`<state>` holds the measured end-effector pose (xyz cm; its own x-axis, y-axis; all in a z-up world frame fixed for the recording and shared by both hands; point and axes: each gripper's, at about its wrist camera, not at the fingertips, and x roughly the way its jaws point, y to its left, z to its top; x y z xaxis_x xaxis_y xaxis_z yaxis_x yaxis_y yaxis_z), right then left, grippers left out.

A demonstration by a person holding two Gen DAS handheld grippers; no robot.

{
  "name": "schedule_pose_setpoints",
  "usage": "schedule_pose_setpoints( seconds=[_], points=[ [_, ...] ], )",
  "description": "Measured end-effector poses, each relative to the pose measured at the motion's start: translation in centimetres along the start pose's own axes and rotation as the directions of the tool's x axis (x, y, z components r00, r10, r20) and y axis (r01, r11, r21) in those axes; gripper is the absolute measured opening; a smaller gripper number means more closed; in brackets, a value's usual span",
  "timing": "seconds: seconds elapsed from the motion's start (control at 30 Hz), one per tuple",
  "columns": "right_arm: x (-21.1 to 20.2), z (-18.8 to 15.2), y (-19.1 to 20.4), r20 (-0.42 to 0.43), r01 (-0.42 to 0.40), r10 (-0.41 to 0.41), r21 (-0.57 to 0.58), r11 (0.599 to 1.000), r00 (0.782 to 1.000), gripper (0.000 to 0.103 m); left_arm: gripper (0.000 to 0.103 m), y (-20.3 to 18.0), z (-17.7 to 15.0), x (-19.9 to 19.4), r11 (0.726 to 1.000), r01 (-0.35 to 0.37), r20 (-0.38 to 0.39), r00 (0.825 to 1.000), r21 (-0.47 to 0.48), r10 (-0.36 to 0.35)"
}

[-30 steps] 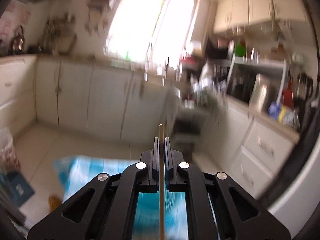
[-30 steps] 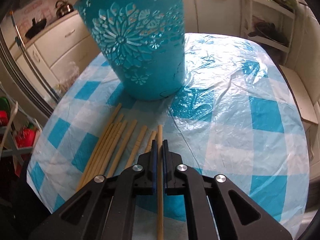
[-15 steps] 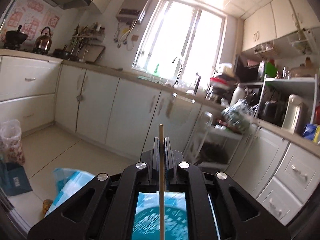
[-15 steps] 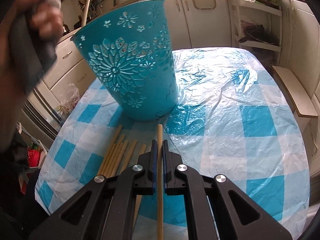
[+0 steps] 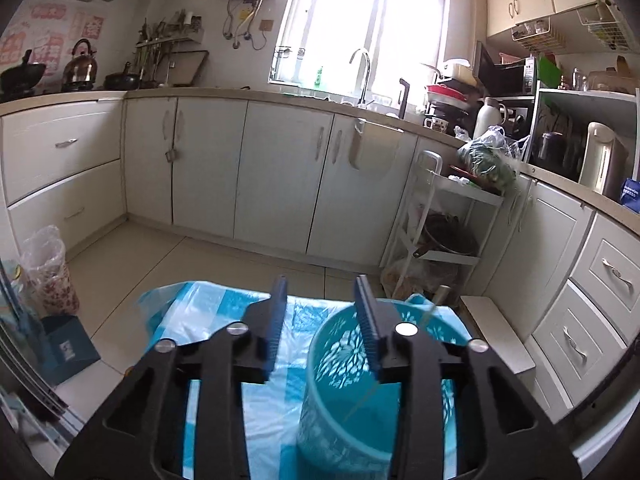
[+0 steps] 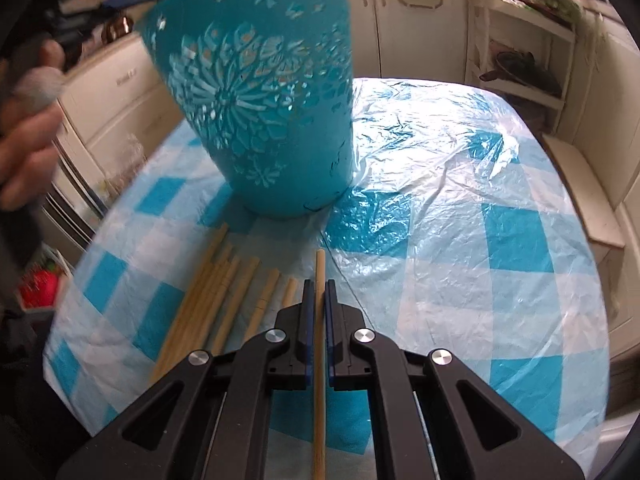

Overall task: Organize utensils
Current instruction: 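Lift the left tool's chopstick over the teal basket and open it while the right tool holds its chopstick, then swing the right tool's chopstick over the basket and open to drop it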

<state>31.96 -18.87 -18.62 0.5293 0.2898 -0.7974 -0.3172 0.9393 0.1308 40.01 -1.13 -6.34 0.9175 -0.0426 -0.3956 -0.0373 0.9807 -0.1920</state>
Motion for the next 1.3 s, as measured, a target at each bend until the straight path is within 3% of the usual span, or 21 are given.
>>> schedule_pose_setpoints(
  seconds=[0.23, 0.33, 0.4, 0.43, 0.47, 0.5, 0.53, 0.57, 0.6, 0.63, 0.77, 0.83, 0.9, 0.97, 1.0, 1.17, 1.3],
  points=[
    [1.0, 0.8, 2.2, -0.070, 0.083, -0.096, -0.171, 0.982, 0.993, 0.006, 0.053, 1.5, -0.4, -2.1, 1.000, 0.021, -0.031, 0.999, -0.008, -0.021],
    [1.1, 1.1, 2.2, -0.086, 0.072, -0.090, -0.196, 0.978, 0.992, 0.005, 0.054, 2.1, -0.3, -3.1, 0.999, 0.029, -0.038, 0.999, -0.016, -0.030],
    [-0.5, 1.3, 1.4, -0.026, 0.069, -0.073, -0.141, 0.988, 0.997, 0.005, 0.054, 2.7, -0.3, -4.5, 0.999, 0.028, -0.028, 0.999, -0.026, -0.028],
    [-3.0, 1.7, 0.7, 0.075, 0.008, -0.002, -0.078, 0.997, 0.997, 0.005, 0.054, 3.1, -0.2, -5.1, 0.999, 0.025, -0.021, 0.999, -0.033, -0.026],
    [-5.8, 2.0, 0.1, 0.196, -0.070, 0.075, -0.036, 0.997, 0.978, 0.005, 0.055, 3.6, -0.2, -6.3, 0.999, 0.016, -0.003, 1.000, -0.046, -0.016],
    [-9.2, 2.2, -0.3, 0.356, -0.146, 0.141, -0.014, 0.989, 0.924, 0.005, 0.058, 3.9, -0.1, -7.2, 0.998, 0.006, 0.019, 1.000, -0.060, -0.005],
    [-11.3, 2.5, -0.6, 0.454, -0.201, 0.185, -0.013, 0.980, 0.872, 0.006, 0.060, 4.4, -0.1, -8.5, 0.997, -0.013, 0.056, 0.998, -0.079, 0.018],
    [-13.2, 2.8, -1.1, 0.549, -0.267, 0.229, -0.010, 0.964, 0.804, 0.006, 0.061, 4.7, -0.1, -9.6, 0.995, -0.034, 0.089, 0.995, -0.098, 0.043],
    [-14.7, 3.1, -1.6, 0.633, -0.332, 0.259, -0.003, 0.943, 0.730, 0.006, 0.062, 4.8, -0.1, -10.3, 0.992, -0.045, 0.115, 0.992, -0.118, 0.059],
    [-16.2, 3.6, -2.4, 0.737, -0.409, 0.272, 0.007, 0.913, 0.619, 0.006, 0.062, 5.0, -0.1, -11.1, 0.988, -0.051, 0.147, 0.986, -0.147, 0.073],
    [-16.6, 6.1, -3.9, 0.879, -0.540, 0.227, 0.041, 0.841, 0.420, 0.006, 0.063, 4.8, -0.1, -13.4, 0.975, -0.054, 0.233, 0.967, -0.218, 0.105],
    [-16.0, 7.4, -4.6, 0.918, -0.608, 0.192, 0.064, 0.792, 0.347, 0.006, 0.063, 4.6, 0.0, -13.8, 0.972, -0.050, 0.241, 0.965, -0.228, 0.106],
    [-15.7, 8.4, -5.0, 0.940, -0.616, 0.151, 0.073, 0.784, 0.305, 0.006, 0.063, 4.3, 0.0, -13.9, 0.973, -0.043, 0.244, 0.965, -0.227, 0.100],
    [-15.3, 8.9, -5.0, 0.947, -0.599, 0.131, 0.076, 0.797, 0.295, 0.006, 0.063, 3.9, 0.3, -13.7, 0.975, -0.043, 0.247, 0.964, -0.220, 0.098],
    [-14.5, 9.4, -4.8, 0.945, -0.584, 0.121, 0.084, 0.808, 0.304, 0.006, 0.063, 3.7, 0.4, -13.5, 0.976, -0.041, 0.245, 0.965, -0.216, 0.095],
    [-11.0, 10.0, -4.2, 0.915, -0.532, 0.109, 0.126, 0.837, 0.389, 0.006, 0.063, 3.2, 0.7, -12.7, 0.975, -0.034, 0.237, 0.968, -0.220, 0.087],
    [-9.5, 9.9, -4.1, 0.897, -0.528, 0.109, 0.150, 0.836, 0.429, 0.006, 0.063, 2.8, 0.7, -12.1, 0.977, -0.034, 0.218, 0.973, -0.213, 0.081]
  ],
)
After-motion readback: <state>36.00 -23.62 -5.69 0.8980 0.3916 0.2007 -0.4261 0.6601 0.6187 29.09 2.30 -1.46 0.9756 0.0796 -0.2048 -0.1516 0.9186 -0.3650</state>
